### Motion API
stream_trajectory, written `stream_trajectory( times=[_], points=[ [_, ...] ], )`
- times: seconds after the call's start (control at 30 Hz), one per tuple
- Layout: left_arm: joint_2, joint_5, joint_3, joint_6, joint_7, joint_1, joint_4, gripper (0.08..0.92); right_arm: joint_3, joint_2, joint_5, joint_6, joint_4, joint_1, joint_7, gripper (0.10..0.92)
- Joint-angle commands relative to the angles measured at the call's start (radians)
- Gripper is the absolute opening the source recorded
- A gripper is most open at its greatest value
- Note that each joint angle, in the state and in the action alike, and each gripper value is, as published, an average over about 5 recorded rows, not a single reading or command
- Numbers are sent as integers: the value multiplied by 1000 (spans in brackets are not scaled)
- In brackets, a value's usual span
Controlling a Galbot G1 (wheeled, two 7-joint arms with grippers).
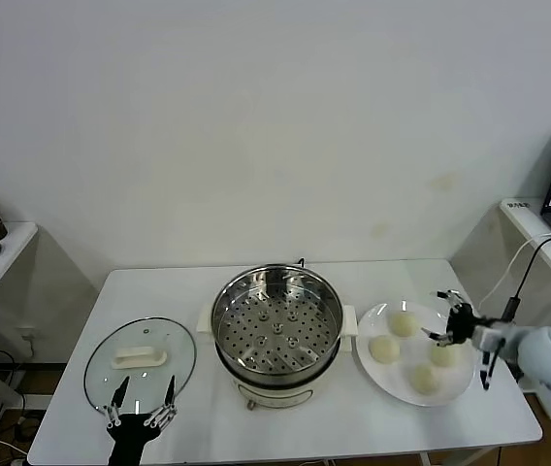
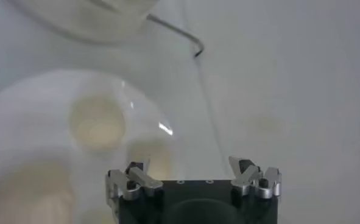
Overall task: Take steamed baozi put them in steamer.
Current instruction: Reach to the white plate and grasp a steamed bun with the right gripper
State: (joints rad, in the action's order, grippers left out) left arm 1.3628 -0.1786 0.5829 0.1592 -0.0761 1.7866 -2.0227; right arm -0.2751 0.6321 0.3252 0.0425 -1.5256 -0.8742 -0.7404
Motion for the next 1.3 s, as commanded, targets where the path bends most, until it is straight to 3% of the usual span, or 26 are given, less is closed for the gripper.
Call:
stream_trajectory(
  times=[0.03,0.23,0.5,1.03,1.3],
  points=[
    [4,7,13,0,-5,-5,3,823,483,-15,77,34,303,547,-287,823],
    [7,6,28,1,-7,-8,4,823,687,108,80,48,466,733,-379,823],
    [9,4,39,7,-7,-11,8,823,802,212,80,33,595,801,-367,823],
    [6,2,60,16,-6,-17,16,823,855,285,81,2,658,788,-333,821],
    [7,0,63,16,-6,-21,16,823,872,284,70,-13,650,784,-331,722]
  ],
)
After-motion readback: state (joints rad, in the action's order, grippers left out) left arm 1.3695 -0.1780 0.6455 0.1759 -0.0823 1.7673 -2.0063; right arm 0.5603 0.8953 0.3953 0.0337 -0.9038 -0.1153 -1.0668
